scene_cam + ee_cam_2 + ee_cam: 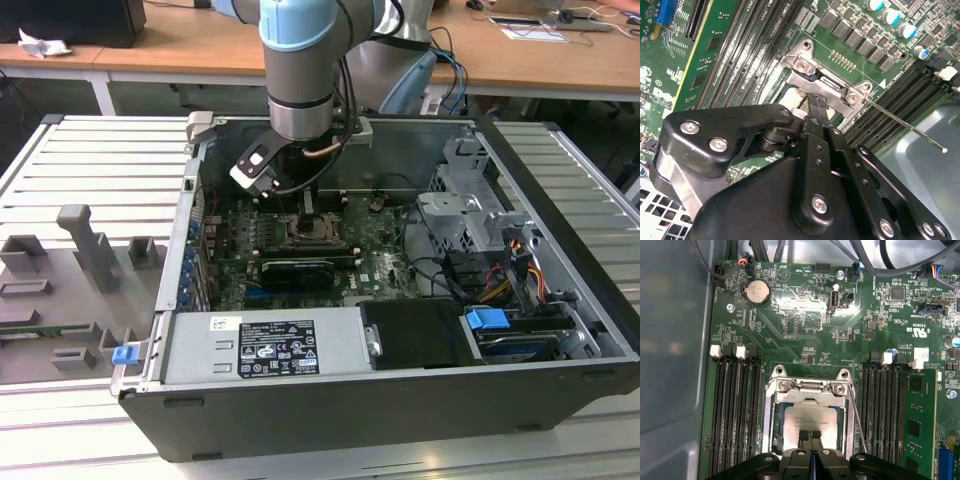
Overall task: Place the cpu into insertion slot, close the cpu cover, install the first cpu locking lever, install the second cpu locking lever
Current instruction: 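Close the cpu cover, then install the first cpu locking lever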
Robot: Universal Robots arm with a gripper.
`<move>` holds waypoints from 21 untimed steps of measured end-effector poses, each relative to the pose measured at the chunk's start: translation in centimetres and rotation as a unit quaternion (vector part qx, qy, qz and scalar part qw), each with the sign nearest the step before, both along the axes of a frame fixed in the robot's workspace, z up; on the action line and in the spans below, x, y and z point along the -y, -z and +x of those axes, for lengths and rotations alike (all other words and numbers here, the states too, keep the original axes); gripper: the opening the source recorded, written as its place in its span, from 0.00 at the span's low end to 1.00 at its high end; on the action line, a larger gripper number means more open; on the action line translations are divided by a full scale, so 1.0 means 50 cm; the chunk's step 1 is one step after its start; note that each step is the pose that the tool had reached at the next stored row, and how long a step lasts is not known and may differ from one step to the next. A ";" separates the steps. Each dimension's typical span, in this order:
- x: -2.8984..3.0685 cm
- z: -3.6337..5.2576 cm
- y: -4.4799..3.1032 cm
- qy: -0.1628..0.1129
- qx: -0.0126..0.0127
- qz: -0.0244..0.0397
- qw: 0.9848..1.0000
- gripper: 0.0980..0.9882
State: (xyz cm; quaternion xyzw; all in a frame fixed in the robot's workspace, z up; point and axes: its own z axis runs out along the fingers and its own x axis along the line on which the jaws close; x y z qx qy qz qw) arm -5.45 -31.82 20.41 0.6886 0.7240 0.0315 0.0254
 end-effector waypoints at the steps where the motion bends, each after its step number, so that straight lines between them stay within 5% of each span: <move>1: -0.001 0.000 -0.005 0.000 0.001 0.001 1.000 0.01; 6: -0.001 0.000 -0.026 0.000 0.000 0.000 1.000 0.01; 9: -0.001 0.007 -0.028 0.000 -0.005 0.000 1.000 0.01; 14: -0.001 0.011 -0.031 0.000 -0.010 0.000 1.000 0.01; 21: -0.001 0.011 -0.046 0.000 -0.010 0.000 1.000 0.01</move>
